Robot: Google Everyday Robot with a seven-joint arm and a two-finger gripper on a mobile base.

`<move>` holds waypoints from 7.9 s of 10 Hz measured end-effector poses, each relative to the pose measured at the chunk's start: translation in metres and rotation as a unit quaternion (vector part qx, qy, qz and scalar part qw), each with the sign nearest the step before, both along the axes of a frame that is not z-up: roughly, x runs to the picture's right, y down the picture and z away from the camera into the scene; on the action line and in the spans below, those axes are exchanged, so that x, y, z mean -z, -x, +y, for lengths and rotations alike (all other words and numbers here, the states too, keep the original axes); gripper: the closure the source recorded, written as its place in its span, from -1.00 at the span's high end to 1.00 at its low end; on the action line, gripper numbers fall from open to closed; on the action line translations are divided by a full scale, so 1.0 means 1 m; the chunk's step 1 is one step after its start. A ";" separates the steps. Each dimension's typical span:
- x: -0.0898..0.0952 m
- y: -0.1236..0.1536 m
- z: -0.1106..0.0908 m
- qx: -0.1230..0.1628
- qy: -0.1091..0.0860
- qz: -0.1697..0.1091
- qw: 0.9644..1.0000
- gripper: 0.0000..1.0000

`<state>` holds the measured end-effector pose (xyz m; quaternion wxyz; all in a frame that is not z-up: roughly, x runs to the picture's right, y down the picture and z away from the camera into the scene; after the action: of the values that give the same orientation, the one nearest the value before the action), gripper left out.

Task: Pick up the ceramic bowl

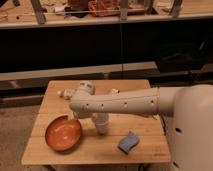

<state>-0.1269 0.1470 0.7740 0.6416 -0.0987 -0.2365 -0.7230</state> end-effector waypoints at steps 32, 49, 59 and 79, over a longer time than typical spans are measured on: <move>-0.072 0.041 0.039 0.096 0.030 -0.067 0.993 0.60; -0.085 0.039 0.046 0.092 0.035 -0.067 0.993 -0.66; -0.059 0.028 0.013 0.111 0.021 -0.055 0.992 -0.96; -0.018 -0.022 -0.049 0.103 -0.010 -0.023 0.994 -0.96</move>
<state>-0.1054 0.0982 0.7918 0.5593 -0.0992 -0.2325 -0.7895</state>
